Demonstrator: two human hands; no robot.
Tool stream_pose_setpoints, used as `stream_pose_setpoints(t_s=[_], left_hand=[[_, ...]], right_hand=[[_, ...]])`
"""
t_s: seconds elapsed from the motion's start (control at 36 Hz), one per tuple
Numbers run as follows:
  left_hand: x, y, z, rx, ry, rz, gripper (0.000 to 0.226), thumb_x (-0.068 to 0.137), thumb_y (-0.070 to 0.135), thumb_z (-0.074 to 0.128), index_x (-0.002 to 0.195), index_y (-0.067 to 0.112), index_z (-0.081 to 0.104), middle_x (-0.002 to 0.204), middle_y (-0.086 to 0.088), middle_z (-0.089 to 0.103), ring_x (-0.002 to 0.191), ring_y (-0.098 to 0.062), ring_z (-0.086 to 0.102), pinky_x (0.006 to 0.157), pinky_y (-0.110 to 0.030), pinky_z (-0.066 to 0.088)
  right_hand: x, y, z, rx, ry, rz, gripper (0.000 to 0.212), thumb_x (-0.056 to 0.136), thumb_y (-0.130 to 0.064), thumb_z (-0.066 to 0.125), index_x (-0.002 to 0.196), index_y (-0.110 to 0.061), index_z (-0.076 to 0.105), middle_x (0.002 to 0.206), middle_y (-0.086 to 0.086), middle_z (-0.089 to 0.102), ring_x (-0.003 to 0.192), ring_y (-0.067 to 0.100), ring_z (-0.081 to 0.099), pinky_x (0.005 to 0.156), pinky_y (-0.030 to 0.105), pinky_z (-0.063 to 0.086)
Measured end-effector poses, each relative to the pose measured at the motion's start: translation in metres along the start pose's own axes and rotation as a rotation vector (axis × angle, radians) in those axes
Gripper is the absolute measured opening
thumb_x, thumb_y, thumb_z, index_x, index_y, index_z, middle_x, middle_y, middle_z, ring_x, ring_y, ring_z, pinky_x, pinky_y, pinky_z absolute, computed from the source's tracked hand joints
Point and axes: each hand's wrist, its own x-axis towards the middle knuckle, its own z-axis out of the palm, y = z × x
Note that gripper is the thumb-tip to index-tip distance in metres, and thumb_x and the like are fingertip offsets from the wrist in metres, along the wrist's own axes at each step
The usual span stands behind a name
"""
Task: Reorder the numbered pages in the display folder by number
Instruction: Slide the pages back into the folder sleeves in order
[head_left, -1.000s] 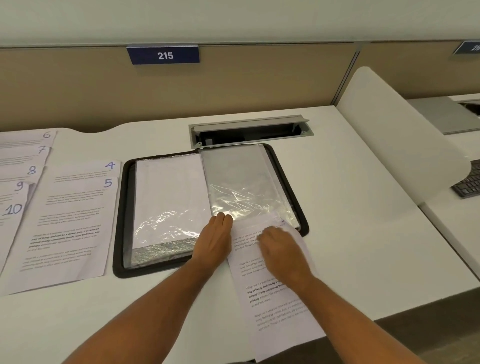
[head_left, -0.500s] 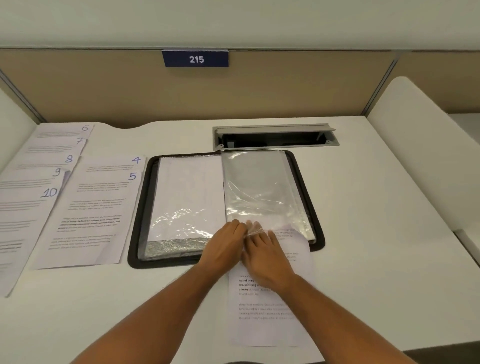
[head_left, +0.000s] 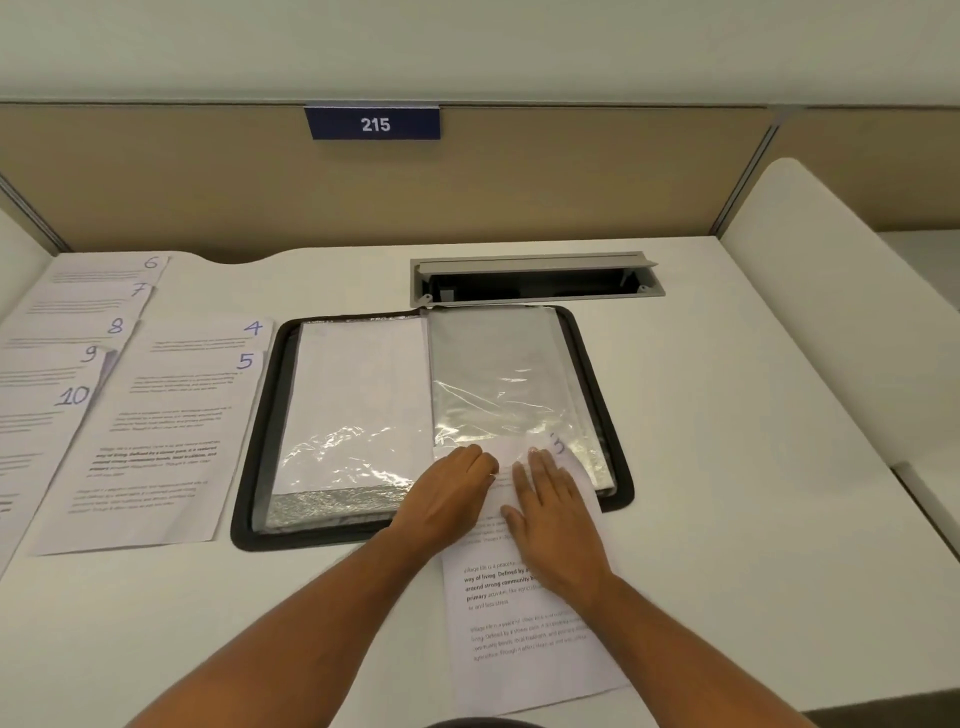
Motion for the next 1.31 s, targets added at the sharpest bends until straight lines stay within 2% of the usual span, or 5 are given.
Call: stream_pose_setpoints(t_s=[0.31,0.56,0.83,0.97,1.31], left_hand=[[-0.001,-0.003,0.003,0.016,-0.039,0.014,0.012,0.097,0.019,0.064,0.107,0.014,0.063,0.095,-0.002,0.062,0.078,-0.019,0.057,0.063,-0.033,0.053],[-0.005,-0.004,0.004,0.001,-0.01,-0.017,0.012,0.096,0.02,0.063,0.107,0.015,0.062,0.097,0.0,0.062,0.083,-0.019,0.057,0.068,-0.032,0.052],[-0.019,-0.012,0.008,0.012,-0.015,-0.074,0.002,0.099,0.019,0.056,0.098,0.017,0.057,0.091,0.002,0.056,0.076,-0.016,0.05,0.064,-0.033,0.049],[-0.017,-0.01,0.011,0.023,-0.015,-0.062,0.001,0.098,0.018,0.059,0.099,0.017,0.059,0.091,0.002,0.057,0.076,-0.016,0.051,0.065,-0.033,0.05],[-0.016,-0.006,0.005,0.011,-0.045,-0.056,0.003,0.098,0.018,0.06,0.099,0.016,0.06,0.092,0.001,0.059,0.077,-0.016,0.051,0.065,-0.031,0.05]], right_hand=[[0.019,0.004,-0.001,-0.063,-0.04,-0.031,0.069,0.104,-0.067,0.007,0.16,-0.035,-0.018,0.167,-0.003,-0.027,0.153,0.016,-0.029,0.127,0.046,-0.009],[0.022,-0.006,0.001,-0.066,0.022,0.151,0.071,0.102,-0.069,0.006,0.162,-0.034,-0.009,0.168,0.023,0.004,0.157,0.037,-0.007,0.127,0.05,-0.002],[0.005,0.015,0.003,-0.098,0.122,-0.184,0.058,0.109,-0.039,0.027,0.155,-0.005,0.038,0.165,0.013,0.029,0.153,0.027,0.029,0.124,0.043,0.02],[0.002,0.023,0.006,-0.088,0.032,-0.34,0.06,0.11,-0.041,0.025,0.162,-0.011,0.021,0.17,0.007,0.014,0.158,0.017,0.011,0.126,0.037,0.013],[0.033,0.015,-0.001,-0.018,-0.068,-0.27,0.063,0.108,-0.048,0.014,0.163,-0.023,-0.006,0.169,-0.008,-0.014,0.154,0.005,-0.019,0.128,0.035,-0.001]])
